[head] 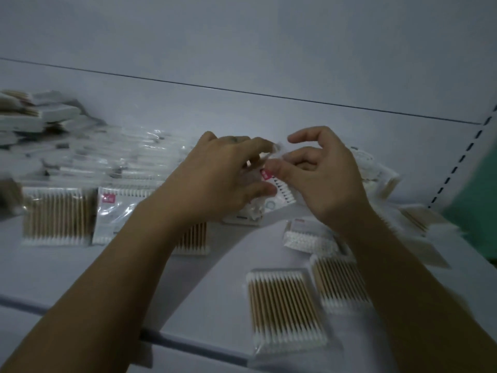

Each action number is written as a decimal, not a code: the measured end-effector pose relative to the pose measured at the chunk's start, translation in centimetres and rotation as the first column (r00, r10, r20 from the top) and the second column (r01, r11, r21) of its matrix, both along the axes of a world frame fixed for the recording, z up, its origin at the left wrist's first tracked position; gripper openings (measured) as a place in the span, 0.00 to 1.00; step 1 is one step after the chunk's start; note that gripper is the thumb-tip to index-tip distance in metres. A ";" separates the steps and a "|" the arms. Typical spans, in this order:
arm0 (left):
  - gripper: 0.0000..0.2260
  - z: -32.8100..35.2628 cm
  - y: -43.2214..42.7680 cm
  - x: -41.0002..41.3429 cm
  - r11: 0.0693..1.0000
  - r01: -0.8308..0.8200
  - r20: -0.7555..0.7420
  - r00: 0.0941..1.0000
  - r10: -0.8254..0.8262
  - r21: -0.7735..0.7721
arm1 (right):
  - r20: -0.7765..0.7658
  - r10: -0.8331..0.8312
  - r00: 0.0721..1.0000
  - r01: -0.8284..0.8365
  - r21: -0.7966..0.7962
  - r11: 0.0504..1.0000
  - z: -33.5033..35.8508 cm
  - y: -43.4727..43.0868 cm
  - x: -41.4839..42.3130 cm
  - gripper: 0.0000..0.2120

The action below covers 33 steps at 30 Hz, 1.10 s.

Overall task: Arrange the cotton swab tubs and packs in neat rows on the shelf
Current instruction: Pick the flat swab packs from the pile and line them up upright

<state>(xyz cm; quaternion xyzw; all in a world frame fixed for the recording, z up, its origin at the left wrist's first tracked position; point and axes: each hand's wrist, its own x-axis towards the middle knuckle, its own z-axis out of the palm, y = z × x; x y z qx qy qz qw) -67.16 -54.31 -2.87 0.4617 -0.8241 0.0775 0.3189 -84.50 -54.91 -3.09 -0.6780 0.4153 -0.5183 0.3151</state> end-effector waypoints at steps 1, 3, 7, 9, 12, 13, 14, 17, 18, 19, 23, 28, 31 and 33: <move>0.27 0.2 0.1 0.2 0.999 -0.008 -0.023 1.000 0.009 0.042 | -0.014 0.014 1.000 -0.014 0.003 1.000 0.0 0.0 0.2 0.22; 0.32 0.5 0.2 0.6 0.994 -0.042 -0.052 0.997 0.048 0.100 | -0.085 0.032 0.996 -0.033 -0.015 0.999 0.0 -0.1 0.4 0.20; 0.29 0.2 0.0 1.3 0.991 -0.079 -0.036 0.996 0.083 0.106 | -0.387 -0.071 0.919 0.002 -0.176 0.984 -0.7 -0.6 0.3 0.14; 0.20 0.0 -0.1 1.1 0.994 -0.084 0.020 0.996 0.082 0.070 | -0.414 -0.082 0.907 0.002 -0.189 0.982 -1.1 -0.6 0.5 0.17; 0.22 -0.2 -0.2 0.6 0.992 -0.111 0.141 0.985 0.103 0.052 | -0.403 -0.063 0.913 0.007 -0.141 0.990 -1.8 -1.1 1.0 0.18; 0.23 -0.4 -0.2 0.5 0.991 -0.128 0.199 0.973 0.116 0.044 | -0.429 -0.071 0.901 0.011 -0.142 0.990 -2.0 -1.2 1.2 0.16; 0.23 -0.5 -0.3 0.5 0.989 -0.145 0.246 0.960 0.133 0.032 | -0.458 -0.082 0.885 0.013 -0.151 0.988 -2.2 -1.3 1.2 0.15; 0.19 -0.7 -0.5 0.7 0.984 -0.177 0.274 0.947 0.168 0.007 | -0.563 -0.112 0.819 0.002 -0.192 0.981 -1.7 -0.9 1.1 0.16; 0.17 -0.8 -0.6 0.8 0.982 -0.191 0.273 0.945 0.182 0.006 | -0.611 -0.117 0.783 -0.006 -0.196 0.981 -1.3 -0.5 0.9 0.18; 0.15 -0.9 -0.6 0.8 0.979 -0.206 0.278 0.940 0.196 0.006 | -0.661 -0.121 0.741 -0.012 -0.192 0.981 -0.9 -0.2 0.6 0.19; 0.16 -1.4 -0.4 0.6 0.956 -0.293 0.364 0.890 0.274 -0.005 | -0.854 -0.041 0.519 -0.009 -0.053 0.999 0.1 0.7 -0.9 0.27; 0.24 -2.1 -0.5 -0.6 0.930 -0.324 0.503 0.782 0.367 -0.175 | -0.905 0.028 0.424 0.032 0.045 0.998 0.6 1.1 -1.4 0.30; 0.22 -2.1 -0.6 -1.1 0.934 -0.306 0.505 0.786 0.357 -0.183 | -0.931 0.086 0.356 0.069 0.117 0.991 0.4 1.1 -1.7 0.31; 0.21 -2.1 -0.7 -1.2 0.933 -0.300 0.495 0.791 0.359 -0.197 | -0.940 0.097 0.327 0.088 0.132 0.987 0.4 1.2 -1.8 0.31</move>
